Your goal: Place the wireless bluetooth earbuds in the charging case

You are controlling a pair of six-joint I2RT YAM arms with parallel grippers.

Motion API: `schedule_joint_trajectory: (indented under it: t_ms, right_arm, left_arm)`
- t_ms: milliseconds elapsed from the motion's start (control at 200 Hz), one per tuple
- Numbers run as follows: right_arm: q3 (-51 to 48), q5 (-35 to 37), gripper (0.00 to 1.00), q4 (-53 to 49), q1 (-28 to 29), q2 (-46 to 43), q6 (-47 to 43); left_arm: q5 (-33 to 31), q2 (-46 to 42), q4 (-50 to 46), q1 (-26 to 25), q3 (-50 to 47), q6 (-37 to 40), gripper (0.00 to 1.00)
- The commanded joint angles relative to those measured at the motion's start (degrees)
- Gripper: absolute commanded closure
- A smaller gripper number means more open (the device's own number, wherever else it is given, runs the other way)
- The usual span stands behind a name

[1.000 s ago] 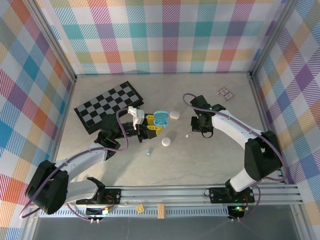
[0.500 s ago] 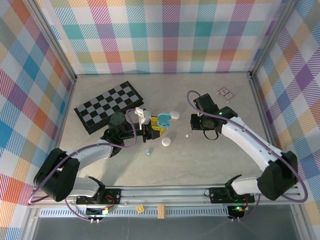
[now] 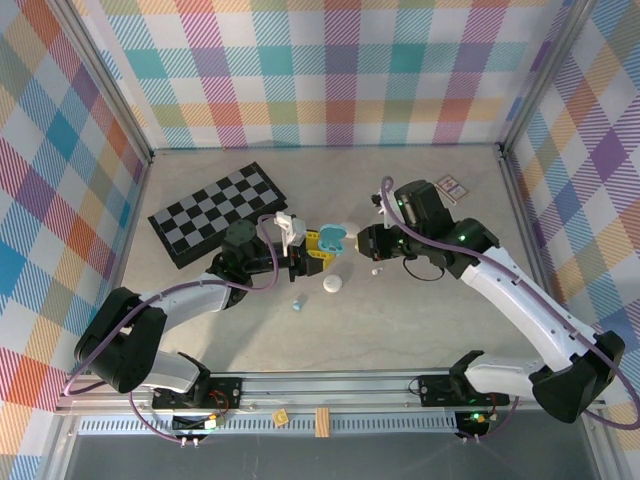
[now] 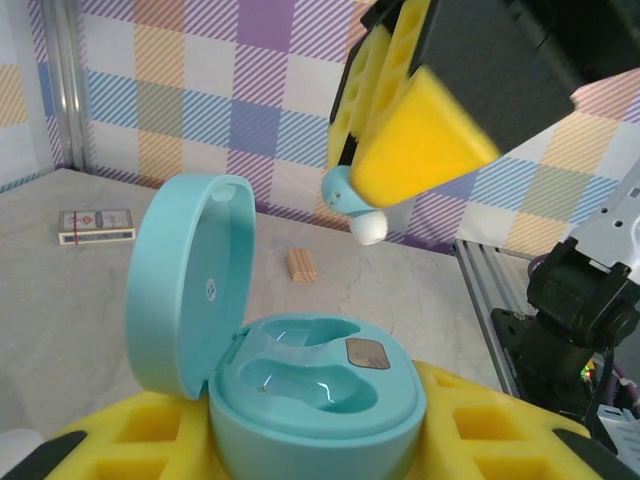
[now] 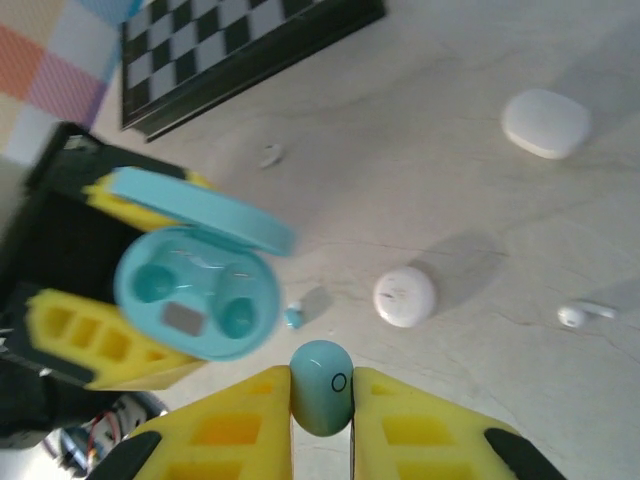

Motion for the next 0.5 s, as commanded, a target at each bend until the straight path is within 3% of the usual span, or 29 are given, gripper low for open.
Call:
schedule_joint_trajectory:
  t_ms: [0, 495]
  right_arm:
    - [2.7, -4.4, 0.81, 1.4, 1.7, 1.4, -3.5]
    - [5.4, -0.7, 0.81, -0.6, 4.2, 5.8, -7.0]
  left_arm:
    - [2.4, -1.2, 1.7, -0.9, 1.0, 0.0, 0.63]
    - [2.7, -3.6, 0.5, -1.0, 0.6, 0.1, 0.63]
